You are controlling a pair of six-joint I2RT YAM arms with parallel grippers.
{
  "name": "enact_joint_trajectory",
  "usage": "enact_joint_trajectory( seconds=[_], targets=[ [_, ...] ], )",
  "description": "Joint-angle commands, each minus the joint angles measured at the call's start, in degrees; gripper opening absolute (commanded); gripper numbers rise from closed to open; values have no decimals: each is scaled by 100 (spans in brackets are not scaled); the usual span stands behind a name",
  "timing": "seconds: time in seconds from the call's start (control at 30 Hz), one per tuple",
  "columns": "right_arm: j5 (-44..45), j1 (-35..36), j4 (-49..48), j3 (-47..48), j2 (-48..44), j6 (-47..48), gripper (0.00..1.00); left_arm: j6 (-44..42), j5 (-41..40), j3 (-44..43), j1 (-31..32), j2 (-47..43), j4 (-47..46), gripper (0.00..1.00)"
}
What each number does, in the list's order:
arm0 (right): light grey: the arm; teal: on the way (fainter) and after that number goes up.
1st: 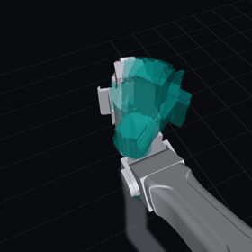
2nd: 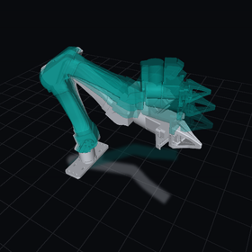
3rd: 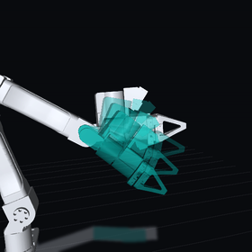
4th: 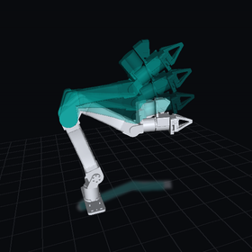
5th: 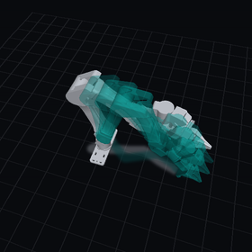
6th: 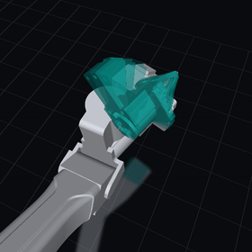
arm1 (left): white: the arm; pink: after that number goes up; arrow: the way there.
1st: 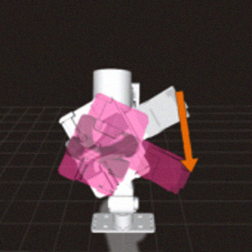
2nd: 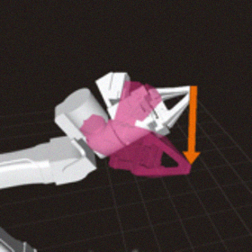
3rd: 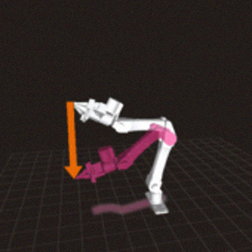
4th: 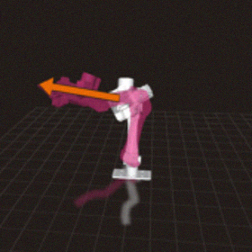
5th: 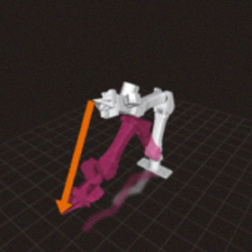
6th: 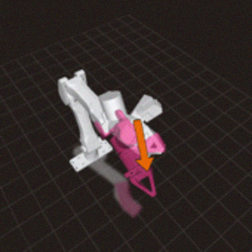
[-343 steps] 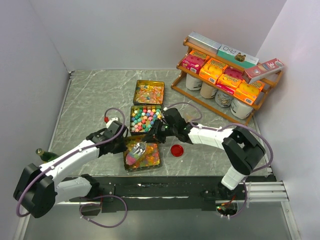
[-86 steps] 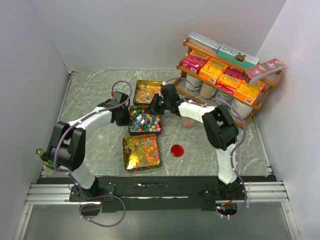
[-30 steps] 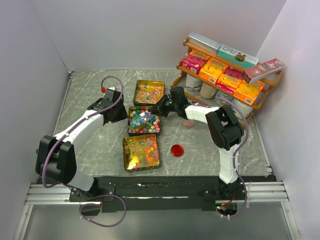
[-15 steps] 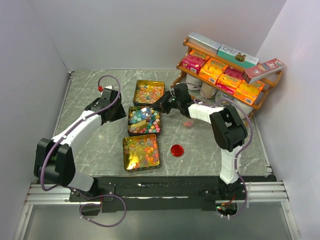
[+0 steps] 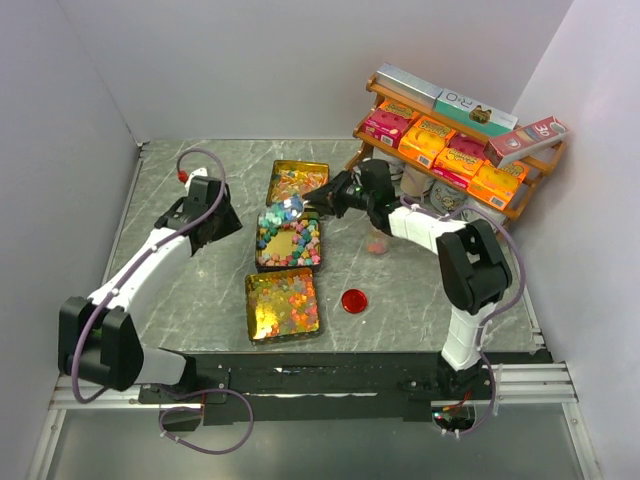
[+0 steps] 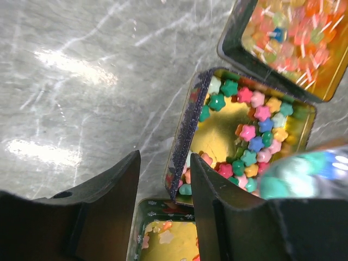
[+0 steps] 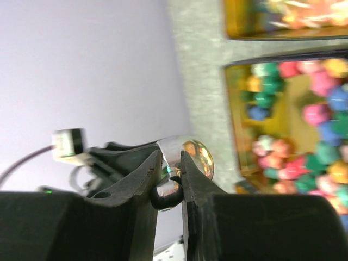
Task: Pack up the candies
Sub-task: Scoop the fake candies from the storage box, then place the fake candies in the packing bottle.
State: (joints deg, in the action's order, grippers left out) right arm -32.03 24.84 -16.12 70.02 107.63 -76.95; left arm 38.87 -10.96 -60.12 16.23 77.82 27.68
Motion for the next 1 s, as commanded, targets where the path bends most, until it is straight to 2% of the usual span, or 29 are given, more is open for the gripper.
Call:
enact_joint_trajectory(
  seconds=[0.0, 0.3, 0.43, 0.97],
  targets=[
    [-154, -111, -602, 38, -524, -549, 0, 217, -310, 167, -58, -434, -44, 48],
    [197, -357, -269, -550, -1595, -787, 0, 200, -275, 983, -67, -1111, -386, 48],
    [320, -524, 387, -770, -2184, -734, 0, 200, -100, 1370, -67, -1401, -641, 47],
    [768, -2053, 2516, -2158, -4794, -453, 0, 94, 217, 1512, -67, -1480, -905, 46]
  ],
)
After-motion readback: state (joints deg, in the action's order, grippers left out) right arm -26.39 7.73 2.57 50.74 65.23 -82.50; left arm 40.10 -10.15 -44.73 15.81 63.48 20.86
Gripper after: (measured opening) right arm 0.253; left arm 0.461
